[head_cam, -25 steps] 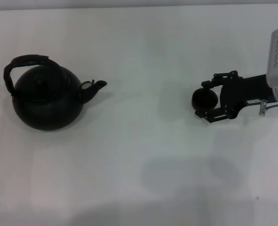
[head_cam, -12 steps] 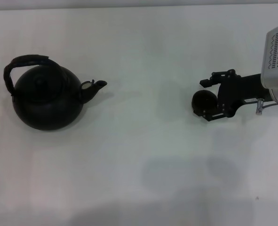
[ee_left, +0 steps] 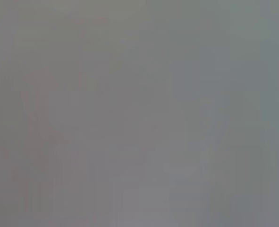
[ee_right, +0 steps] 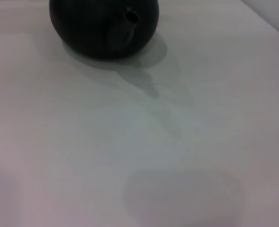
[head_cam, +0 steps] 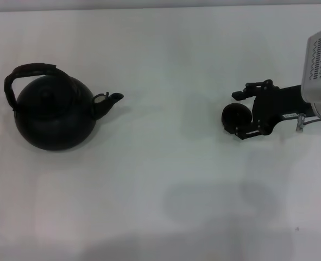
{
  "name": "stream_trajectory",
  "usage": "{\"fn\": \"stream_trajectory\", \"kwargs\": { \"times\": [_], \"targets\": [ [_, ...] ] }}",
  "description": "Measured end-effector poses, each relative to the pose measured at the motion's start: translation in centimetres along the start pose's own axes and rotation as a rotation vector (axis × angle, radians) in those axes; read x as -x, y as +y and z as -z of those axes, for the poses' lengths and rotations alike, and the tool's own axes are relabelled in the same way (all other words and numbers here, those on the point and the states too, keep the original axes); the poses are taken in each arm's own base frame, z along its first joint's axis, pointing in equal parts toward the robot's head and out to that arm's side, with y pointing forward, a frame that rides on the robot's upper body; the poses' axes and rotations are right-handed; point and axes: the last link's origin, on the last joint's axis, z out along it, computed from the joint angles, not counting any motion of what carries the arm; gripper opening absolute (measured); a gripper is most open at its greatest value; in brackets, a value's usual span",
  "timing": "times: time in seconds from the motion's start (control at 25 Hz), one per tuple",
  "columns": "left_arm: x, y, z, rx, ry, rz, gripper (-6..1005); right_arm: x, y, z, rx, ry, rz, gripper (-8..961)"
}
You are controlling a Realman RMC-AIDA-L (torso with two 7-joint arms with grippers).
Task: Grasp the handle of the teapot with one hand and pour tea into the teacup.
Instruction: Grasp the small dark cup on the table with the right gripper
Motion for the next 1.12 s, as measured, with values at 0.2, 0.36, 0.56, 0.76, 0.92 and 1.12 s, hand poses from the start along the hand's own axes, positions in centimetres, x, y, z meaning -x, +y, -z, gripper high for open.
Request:
{"fn": "stream_trajectory", "kwargs": {
  "times": [0.2,0.36,0.56,0.76,0.92,1.12],
  "targets": [
    [-0.05,0.08,-0.11,0.002,0.003,0.0,548,-0.05,0.15,-0.14,0.007,0.008,0.004,852],
    [-0.1,0.24,-0.25,0.009,0.004,0.0,548,-0.11,0.18,-0.15,0.007,0.01,0.004,852],
    [-0.1,0.44,-0.34,0.021,0.004,-0.002,548,-0.38,0.18,-0.17,-0.002,0.017,0.004,853],
    [-0.1,0.45,-0.34,0.022,0.003,-0.002,548,-0.53,0.24,-0.48,-0.009,0.035,0.017,851],
    [-0.12,0.4,-0.35,0.021,0.004,-0.003,548,-0.63,0.4,-0.82,-0.006,0.051,0.028,847],
    [-0.11,0.34,-0.31,0.02,0.003,-0.004,547,-0.59,0.42,-0.9,-0.007,0.052,0.031,837]
  ]
}}
